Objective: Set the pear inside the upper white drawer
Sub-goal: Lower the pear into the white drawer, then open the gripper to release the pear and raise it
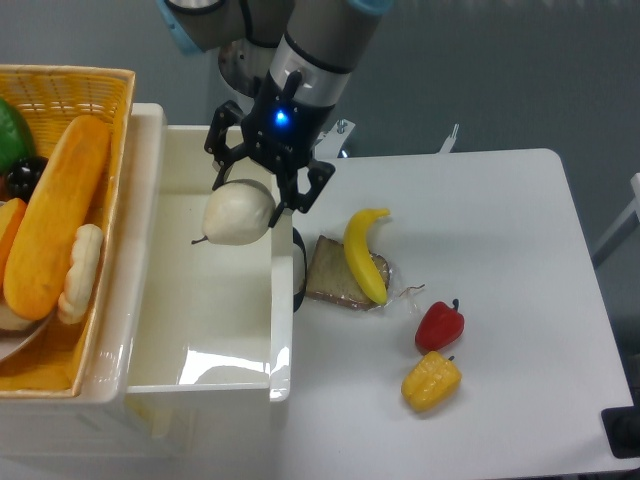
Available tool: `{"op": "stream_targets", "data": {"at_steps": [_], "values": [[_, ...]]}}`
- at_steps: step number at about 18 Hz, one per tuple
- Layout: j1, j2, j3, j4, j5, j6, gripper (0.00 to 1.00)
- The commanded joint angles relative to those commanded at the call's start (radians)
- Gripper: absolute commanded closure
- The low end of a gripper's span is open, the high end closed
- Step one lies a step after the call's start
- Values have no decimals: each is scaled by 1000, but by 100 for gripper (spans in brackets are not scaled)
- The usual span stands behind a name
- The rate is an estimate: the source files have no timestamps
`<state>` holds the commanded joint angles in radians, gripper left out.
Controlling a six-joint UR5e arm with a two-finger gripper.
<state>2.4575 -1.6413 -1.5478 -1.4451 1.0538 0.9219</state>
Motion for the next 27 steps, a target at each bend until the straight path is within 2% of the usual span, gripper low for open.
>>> {"op": "stream_targets", "data": {"at_steps": [10, 14, 19, 21, 23, 24, 26, 27], "values": [[-20, -25, -5, 9, 5, 6, 51], [-34, -40, -5, 11, 18, 9, 43], [-41, -46, -3, 26, 25, 9, 42], [-41, -46, -2, 26, 25, 11, 36], [-41, -46, 0, 28, 25, 18, 24], [-41, -46, 0, 28, 25, 34, 23], [-41, -46, 0, 28, 25, 55, 14], [-41, -46, 0, 28, 25, 57, 13]]}}
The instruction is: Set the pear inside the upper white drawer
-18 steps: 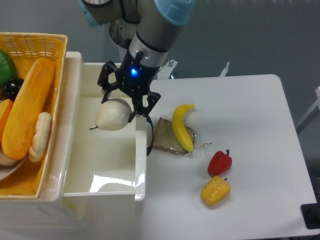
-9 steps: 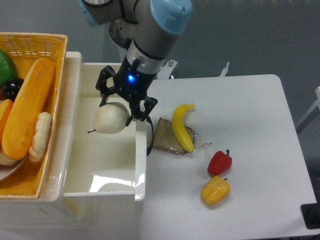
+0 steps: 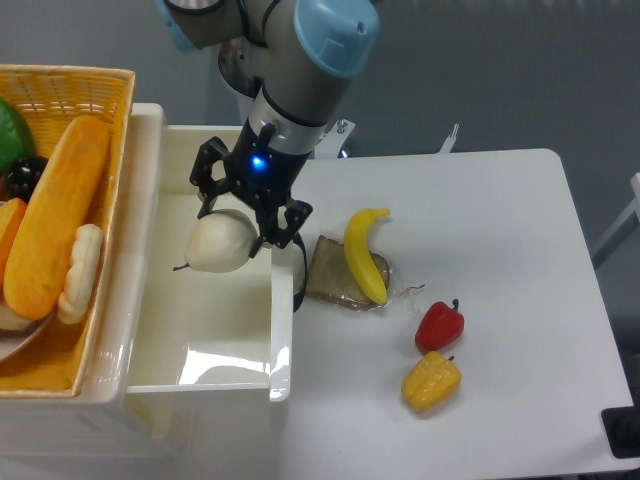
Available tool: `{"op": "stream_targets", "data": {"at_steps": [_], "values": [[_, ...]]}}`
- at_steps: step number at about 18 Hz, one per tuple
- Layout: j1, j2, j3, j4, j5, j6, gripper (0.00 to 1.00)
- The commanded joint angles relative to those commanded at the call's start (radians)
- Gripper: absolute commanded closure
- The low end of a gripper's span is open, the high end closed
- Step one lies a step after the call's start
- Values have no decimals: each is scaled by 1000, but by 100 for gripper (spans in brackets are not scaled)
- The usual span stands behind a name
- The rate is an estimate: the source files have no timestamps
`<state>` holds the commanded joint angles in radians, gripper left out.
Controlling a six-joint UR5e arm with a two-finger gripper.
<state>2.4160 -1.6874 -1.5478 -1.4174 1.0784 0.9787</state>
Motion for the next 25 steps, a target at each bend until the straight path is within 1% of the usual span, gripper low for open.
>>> {"op": "stream_targets", "data": {"at_steps": [9, 12, 14, 15, 18, 19, 21, 25], "values": [[0, 0, 5, 0, 2, 5, 12], [17, 2, 11, 2, 2, 6, 12], [40, 5, 24, 5, 2, 5, 9], [46, 5, 26, 21, 6, 5, 6], [69, 6, 28, 73, 73, 5, 4], [74, 6, 28, 77, 75, 5, 1], [80, 6, 32, 87, 89, 5, 0], [77, -3, 29, 95, 216, 6, 0]]}}
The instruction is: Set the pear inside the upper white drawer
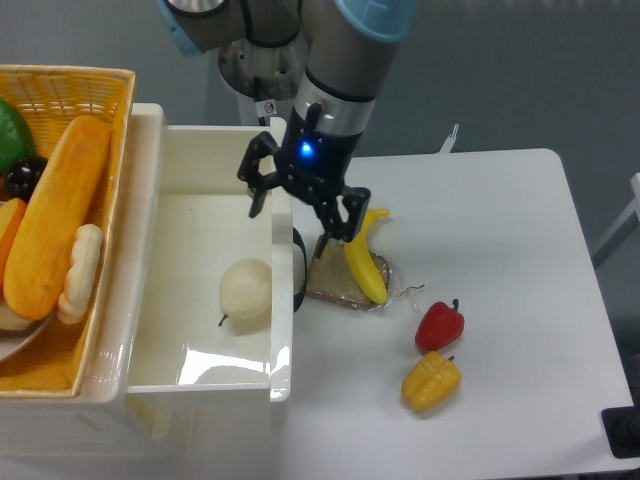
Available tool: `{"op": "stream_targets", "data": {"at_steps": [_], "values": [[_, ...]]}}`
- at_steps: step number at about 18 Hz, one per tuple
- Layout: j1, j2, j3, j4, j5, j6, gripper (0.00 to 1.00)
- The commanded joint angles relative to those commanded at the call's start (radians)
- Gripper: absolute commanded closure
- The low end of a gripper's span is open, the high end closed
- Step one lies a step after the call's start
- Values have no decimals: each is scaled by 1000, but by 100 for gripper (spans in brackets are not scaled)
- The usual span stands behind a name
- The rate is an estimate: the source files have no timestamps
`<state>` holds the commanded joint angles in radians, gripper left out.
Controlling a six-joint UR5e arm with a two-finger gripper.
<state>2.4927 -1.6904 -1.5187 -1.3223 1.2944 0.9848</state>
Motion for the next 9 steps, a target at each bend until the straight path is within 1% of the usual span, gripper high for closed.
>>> {"op": "stream_targets", "data": {"at_steps": [2, 3, 6, 7, 9], "values": [[2, -21, 8, 20, 31, -14, 0], [2, -23, 5, 29, 48, -15, 0], [2, -25, -8, 40, 181, -5, 0], [2, -25, -6, 38, 206, -2, 0], [9, -35, -5, 41, 220, -2, 0]]}}
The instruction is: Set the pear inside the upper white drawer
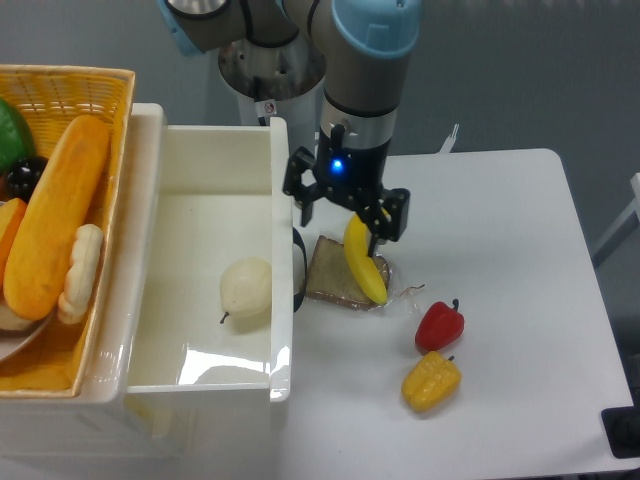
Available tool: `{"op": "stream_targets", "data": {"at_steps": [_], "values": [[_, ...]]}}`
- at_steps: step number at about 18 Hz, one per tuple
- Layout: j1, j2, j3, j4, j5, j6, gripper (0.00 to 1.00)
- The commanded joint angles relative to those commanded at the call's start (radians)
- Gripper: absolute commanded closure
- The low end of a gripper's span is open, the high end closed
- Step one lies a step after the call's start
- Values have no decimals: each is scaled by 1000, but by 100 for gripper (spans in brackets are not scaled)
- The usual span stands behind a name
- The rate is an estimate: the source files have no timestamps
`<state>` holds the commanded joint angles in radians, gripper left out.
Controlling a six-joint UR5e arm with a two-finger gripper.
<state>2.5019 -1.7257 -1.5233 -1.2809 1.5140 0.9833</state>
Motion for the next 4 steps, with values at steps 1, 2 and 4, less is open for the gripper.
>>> {"op": "stream_targets", "data": {"at_steps": [1, 2, 4], "values": [[11, -2, 3, 2, 5, 0, 0], [20, 0, 3, 2, 9, 0, 0], [34, 0, -3, -2, 15, -3, 0]]}}
